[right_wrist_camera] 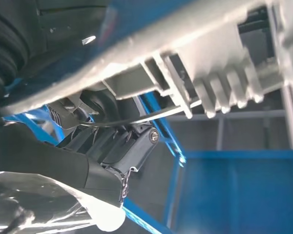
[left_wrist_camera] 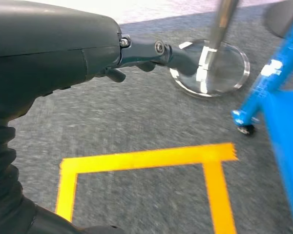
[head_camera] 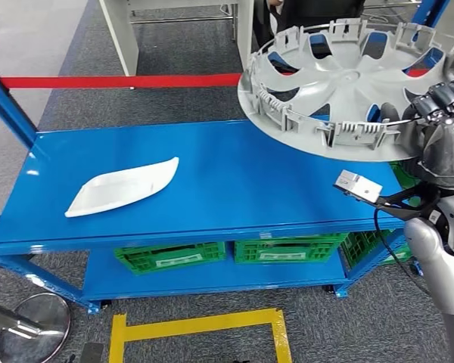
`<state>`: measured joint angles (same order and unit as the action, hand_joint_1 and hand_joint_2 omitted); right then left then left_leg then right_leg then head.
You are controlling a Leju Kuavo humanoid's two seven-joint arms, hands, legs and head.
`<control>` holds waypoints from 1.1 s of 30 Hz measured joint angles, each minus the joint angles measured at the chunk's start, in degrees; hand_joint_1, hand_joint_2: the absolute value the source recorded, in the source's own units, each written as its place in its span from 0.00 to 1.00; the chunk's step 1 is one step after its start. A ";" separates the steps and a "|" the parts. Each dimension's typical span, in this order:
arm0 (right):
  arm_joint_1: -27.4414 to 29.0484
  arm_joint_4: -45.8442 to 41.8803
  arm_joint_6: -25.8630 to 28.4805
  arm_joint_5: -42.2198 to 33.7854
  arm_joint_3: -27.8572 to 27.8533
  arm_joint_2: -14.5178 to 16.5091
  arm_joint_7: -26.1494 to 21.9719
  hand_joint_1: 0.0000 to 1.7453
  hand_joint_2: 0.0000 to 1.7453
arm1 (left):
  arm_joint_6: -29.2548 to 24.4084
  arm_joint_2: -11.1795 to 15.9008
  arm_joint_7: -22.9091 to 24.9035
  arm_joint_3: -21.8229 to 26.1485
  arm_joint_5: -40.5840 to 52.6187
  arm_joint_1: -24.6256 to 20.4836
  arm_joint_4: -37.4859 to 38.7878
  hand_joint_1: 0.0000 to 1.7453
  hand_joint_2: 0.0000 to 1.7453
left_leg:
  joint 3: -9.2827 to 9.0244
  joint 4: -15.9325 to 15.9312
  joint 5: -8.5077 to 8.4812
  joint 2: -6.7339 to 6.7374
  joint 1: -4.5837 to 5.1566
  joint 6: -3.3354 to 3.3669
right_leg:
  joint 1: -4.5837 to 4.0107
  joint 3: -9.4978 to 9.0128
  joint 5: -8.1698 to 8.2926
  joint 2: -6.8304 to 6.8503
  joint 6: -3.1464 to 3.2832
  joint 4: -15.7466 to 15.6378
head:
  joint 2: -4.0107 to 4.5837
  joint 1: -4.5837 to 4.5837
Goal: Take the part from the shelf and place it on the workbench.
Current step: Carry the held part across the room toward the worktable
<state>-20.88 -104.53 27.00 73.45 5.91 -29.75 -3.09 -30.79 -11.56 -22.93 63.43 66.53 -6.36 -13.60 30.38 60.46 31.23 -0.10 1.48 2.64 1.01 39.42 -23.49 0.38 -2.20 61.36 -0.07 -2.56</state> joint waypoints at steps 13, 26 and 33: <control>1.21 -0.12 1.33 1.27 0.34 -0.80 -1.16 1.00 1.00 | -1.03 -0.14 0.14 0.02 0.34 0.10 0.04 0.00 1.00 | 6.92 -1.50 -7.92 0.26 -0.58 -0.31 | 0.18 -9.47 -7.28 -0.31 -1.69 -1.27 | 0.01 -0.22; 2.28 -0.52 1.80 -0.28 0.32 -0.93 -1.09 1.00 1.00 | -1.34 -0.19 0.81 -0.13 1.13 0.00 0.07 0.00 1.00 | 5.05 9.55 -0.89 -0.01 -1.33 -2.69 | 0.22 -3.25 -1.57 -0.03 0.96 -3.24 | 0.01 0.25; 2.29 -0.54 1.80 -0.33 0.26 -0.93 -1.10 1.00 1.00 | -1.36 -0.15 0.81 -0.16 1.14 -0.19 0.07 0.00 1.00 | -2.48 -1.56 -0.63 -0.08 -1.01 -1.80 | -0.02 -2.26 -0.54 -0.10 0.31 -3.09 | 0.00 0.22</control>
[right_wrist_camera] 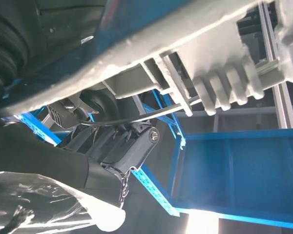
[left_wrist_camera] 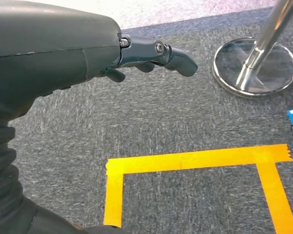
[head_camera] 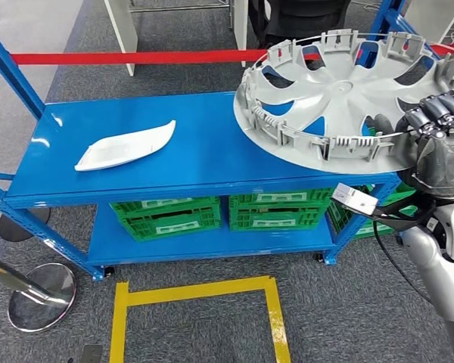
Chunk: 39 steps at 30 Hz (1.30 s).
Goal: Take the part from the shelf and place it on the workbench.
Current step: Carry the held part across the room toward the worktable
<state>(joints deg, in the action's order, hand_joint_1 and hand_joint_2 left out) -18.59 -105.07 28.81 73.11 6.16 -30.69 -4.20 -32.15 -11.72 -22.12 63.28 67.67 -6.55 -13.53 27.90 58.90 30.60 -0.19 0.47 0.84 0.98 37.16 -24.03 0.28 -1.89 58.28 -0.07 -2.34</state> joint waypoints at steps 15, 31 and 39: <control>-0.69 -0.23 -0.94 -3.77 1.20 -0.02 -1.15 1.00 1.00 | 0.01 -0.46 -0.49 0.02 -0.79 -0.51 0.00 0.00 1.00 | 9.20 -0.42 -7.54 0.30 0.50 1.09 | -0.14 -9.86 -7.40 -0.10 -1.33 -1.33 | 0.00 -0.13; -1.11 -0.79 -1.21 -5.22 1.91 0.11 -1.01 1.00 1.00 | -0.04 -0.23 0.09 -0.02 -0.30 -0.27 0.02 0.00 1.00 | 0.67 -1.06 0.19 -0.07 -0.26 -0.37 | 0.20 -0.21 0.28 0.33 -0.95 0.08 | 0.00 0.28; -1.06 -0.96 -1.72 -5.01 2.32 0.11 -0.88 1.00 1.00 | -0.04 -0.38 0.07 -0.02 -0.28 -0.40 0.02 0.00 1.00 | 6.35 -1.35 -5.04 0.29 0.04 2.13 | 0.45 3.79 -10.81 -0.06 -2.37 16.30 | 0.01 0.11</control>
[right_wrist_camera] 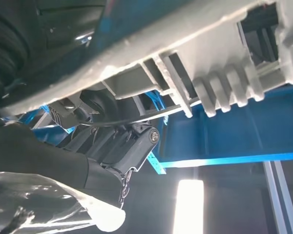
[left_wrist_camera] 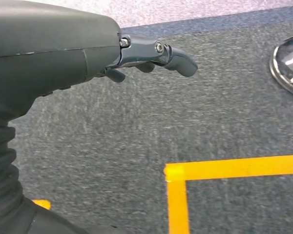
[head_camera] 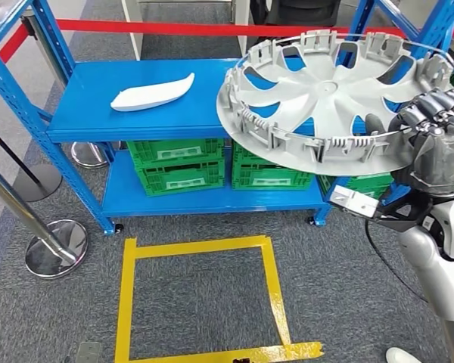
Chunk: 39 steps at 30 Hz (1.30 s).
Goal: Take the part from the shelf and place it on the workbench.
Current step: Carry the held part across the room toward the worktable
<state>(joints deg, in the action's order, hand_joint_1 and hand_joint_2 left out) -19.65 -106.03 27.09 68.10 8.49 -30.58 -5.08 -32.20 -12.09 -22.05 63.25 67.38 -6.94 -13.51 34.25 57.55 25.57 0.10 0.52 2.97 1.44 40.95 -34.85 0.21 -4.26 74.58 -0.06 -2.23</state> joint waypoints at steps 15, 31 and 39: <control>1.80 -1.42 -0.94 0.26 0.78 0.20 0.38 1.00 1.00 | -0.01 -0.13 0.36 -0.40 0.42 0.72 0.00 0.00 1.00 | 6.97 16.27 7.74 -0.22 -0.38 -4.15 | -0.32 -8.87 7.69 0.35 3.55 -18.16 | 0.01 0.38; 3.81 -1.88 -0.78 -0.16 0.51 0.55 0.95 1.00 1.00 | 5.02 0.04 -1.75 -0.98 0.44 1.05 0.00 0.00 1.00 | -3.19 -0.93 1.91 0.00 0.01 -0.02 | -0.21 0.95 1.82 0.01 0.60 -1.09 | 0.01 0.00; 4.75 -2.33 -1.16 0.12 0.02 0.61 1.39 1.00 1.00 | 4.73 0.06 -1.74 -1.46 0.94 1.39 0.00 0.00 1.00 | -1.14 0.80 1.31 -0.06 0.38 -1.60 | -0.44 -9.51 6.42 0.02 2.02 -16.97 | 0.01 0.02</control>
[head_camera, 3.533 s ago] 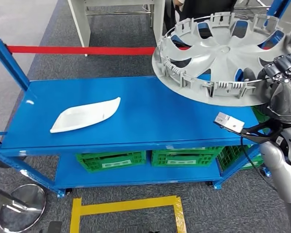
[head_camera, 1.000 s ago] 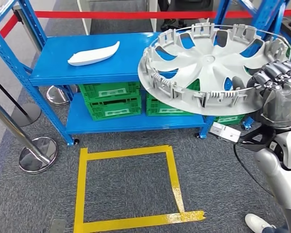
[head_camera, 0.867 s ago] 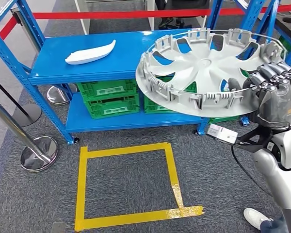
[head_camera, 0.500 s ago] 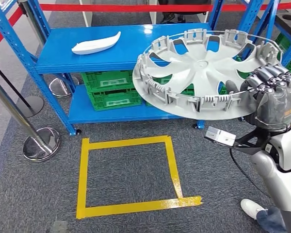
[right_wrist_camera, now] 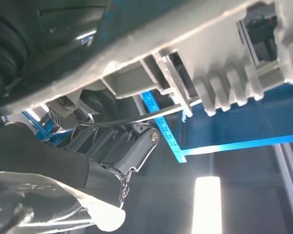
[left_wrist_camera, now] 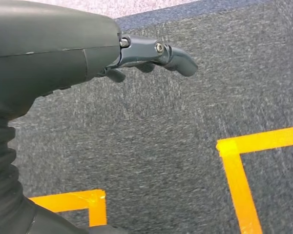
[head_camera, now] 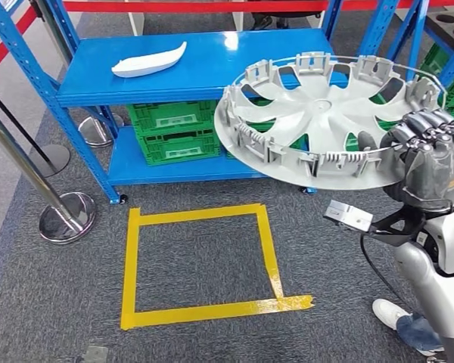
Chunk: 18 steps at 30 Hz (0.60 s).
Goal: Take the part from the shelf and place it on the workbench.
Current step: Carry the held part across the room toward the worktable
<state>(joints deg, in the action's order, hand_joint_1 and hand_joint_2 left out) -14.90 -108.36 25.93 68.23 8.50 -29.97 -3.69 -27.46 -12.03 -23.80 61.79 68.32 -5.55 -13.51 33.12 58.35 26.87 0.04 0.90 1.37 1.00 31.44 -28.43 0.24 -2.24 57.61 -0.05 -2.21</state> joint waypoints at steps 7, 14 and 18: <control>0.34 -0.03 -1.25 0.73 0.10 -0.02 -0.36 1.00 1.00 | -0.10 0.14 0.04 -0.04 0.30 0.22 0.00 0.00 1.00 | 6.65 16.27 7.98 -0.11 -0.69 -1.64 | 0.14 0.93 0.64 1.84 1.08 0.17 | 0.01 0.44; 0.39 -0.43 -1.15 1.00 0.08 -0.04 -0.55 1.00 1.00 | 0.04 0.13 -0.16 -0.32 0.55 0.18 0.00 0.00 1.00 | -0.28 0.26 0.60 2.84 0.32 0.03 | -0.46 1.28 0.68 4.87 0.48 0.47 | 0.01 0.36; 0.41 -0.87 -1.07 1.53 0.03 -0.11 -0.67 1.00 1.00 | 0.12 0.16 -1.78 -0.39 0.22 0.19 0.00 0.00 1.00 | -0.14 -0.97 -0.43 0.58 -0.17 1.34 | -0.21 2.86 -1.95 2.97 -0.45 3.40 | 0.01 0.20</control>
<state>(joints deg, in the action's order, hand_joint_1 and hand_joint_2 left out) -14.49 -109.24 24.86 69.75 8.54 -30.08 -4.36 -27.35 -11.87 -25.57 61.40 68.55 -5.37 -13.51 32.97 57.38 26.44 0.62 0.73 2.71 0.79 34.30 -30.37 3.20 -2.69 61.01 -0.04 -2.01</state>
